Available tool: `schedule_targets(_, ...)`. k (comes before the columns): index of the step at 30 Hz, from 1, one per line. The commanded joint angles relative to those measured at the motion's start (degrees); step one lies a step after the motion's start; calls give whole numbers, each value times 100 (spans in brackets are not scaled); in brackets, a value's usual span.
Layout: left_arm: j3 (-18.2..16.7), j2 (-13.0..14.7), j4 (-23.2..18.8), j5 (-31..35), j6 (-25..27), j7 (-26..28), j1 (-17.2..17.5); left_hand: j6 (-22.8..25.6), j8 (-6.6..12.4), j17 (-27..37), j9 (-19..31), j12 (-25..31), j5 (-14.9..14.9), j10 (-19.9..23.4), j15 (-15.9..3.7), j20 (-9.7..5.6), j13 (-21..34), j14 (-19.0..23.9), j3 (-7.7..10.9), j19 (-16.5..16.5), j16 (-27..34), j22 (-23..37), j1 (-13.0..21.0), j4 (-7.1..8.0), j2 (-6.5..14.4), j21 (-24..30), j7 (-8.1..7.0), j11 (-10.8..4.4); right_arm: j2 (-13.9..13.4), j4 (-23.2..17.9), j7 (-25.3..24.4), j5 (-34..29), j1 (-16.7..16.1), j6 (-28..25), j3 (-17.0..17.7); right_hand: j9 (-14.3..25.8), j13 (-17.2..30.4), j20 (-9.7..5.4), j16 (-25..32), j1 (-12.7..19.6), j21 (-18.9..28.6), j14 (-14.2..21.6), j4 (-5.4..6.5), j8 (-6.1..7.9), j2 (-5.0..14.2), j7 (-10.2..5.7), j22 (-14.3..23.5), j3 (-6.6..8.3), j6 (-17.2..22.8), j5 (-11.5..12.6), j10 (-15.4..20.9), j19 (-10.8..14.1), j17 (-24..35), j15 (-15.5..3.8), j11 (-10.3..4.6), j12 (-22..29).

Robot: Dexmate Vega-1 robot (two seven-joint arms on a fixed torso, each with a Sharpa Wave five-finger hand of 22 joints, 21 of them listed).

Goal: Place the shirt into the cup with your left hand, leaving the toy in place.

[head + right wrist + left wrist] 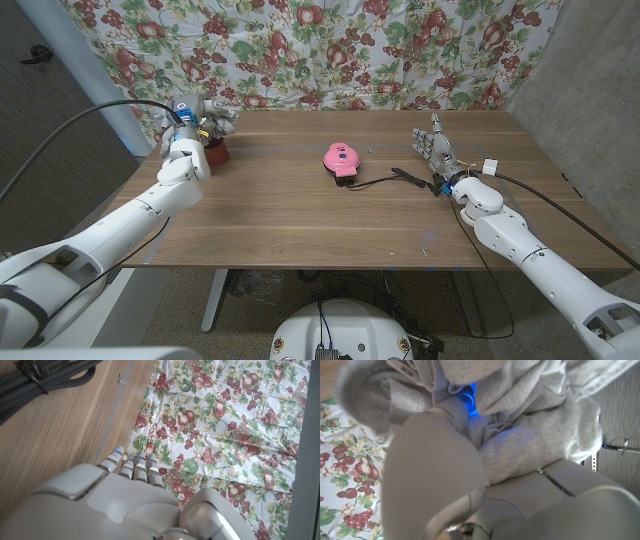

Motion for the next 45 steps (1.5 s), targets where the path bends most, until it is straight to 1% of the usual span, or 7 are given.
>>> schedule_targets(1, 96, -89, 313, -54, -29, -189, -193, 35, -10, 29, -8, -20, 62, -44, -1011, -491, 21, 385, -54, -21, 42, 8, 497, 7, 571, 6, 20, 4, 7, 19, 5, 3, 23, -47, -24, 32, 14, 24, 22, 6, 15, -14, 1, -11, 25, 6, 16, 18, 51, -22, -13, -24, 16, 2, -10, 6)
schedule_targets(9, 173, -144, 627, -49, -206, -244, -377, 110, 39, 14, 15, 2, 80, -21, -1011, -480, 43, 380, -108, -31, 45, -2, 496, 5, 599, -16, 32, 4, 2, -11, -12, -13, 37, -90, -41, 32, 15, 21, 25, 12, 15, -7, -3, -11, 26, 4, 16, 25, 51, -24, -12, -24, 15, -9, -3, 7)
schedule_targets(15, 360, -141, 870, 77, -373, -408, -564, 124, 61, 19, 35, 2, 100, -16, -1014, -456, 41, 385, -140, -31, 61, -13, 506, -6, 608, -45, -3, 4, 19, 5, -24, -35, 64, -95, -59, 32, 15, 22, 23, 16, 15, -14, -6, -13, 27, -2, 16, 30, 47, -26, -9, -25, 15, -6, -12, 9)
schedule_targets(24, 536, -210, 1105, 176, -566, -538, -692, 162, 100, 13, 68, 22, 116, 11, -1014, -431, 58, 398, -196, -22, 76, -16, 517, -9, 622, -69, -8, 4, 38, 19, -33, -40, 82, -108, -72, 32, 15, 20, 24, 20, 16, -14, -9, -12, 26, 6, 16, 35, 52, -29, -10, -26, 15, -3, -5, 9)
schedule_targets(28, 608, -252, 1144, 237, -554, -611, -724, 195, 127, -13, 88, 12, 118, 15, -1016, -411, 41, 414, -234, -27, 74, -20, 516, -10, 619, -91, -21, 5, 33, 9, -45, -43, 78, -109, -65, 32, 15, 21, 24, 21, 16, -13, -11, -13, 26, 6, 16, 38, 49, -31, -9, -25, 15, -2, -4, 9)
schedule_targets(40, 665, -321, 1204, 252, -504, -718, -662, 266, 190, -139, 143, 24, 127, 74, -1019, -325, 24, 462, -239, -32, 33, -17, 559, -30, 590, -145, -37, 7, 12, -6, -32, -21, 54, -119, -52, 32, 15, 12, 25, 26, 17, -11, -15, -12, 26, 5, 16, 45, 53, -33, -11, -23, 15, -1, -8, 9)
schedule_targets(45, 655, -323, 1167, 244, -427, -751, -606, 280, 163, -184, 86, 6, 122, 92, -1017, -295, -14, 475, -242, -37, 22, -9, 574, -22, 580, -157, -20, 9, -5, -10, -19, -21, 62, -119, -44, 33, 15, 12, 23, 28, 17, -18, -17, -13, 25, 10, 16, 48, 50, -35, -17, -23, 15, -3, -4, 7)
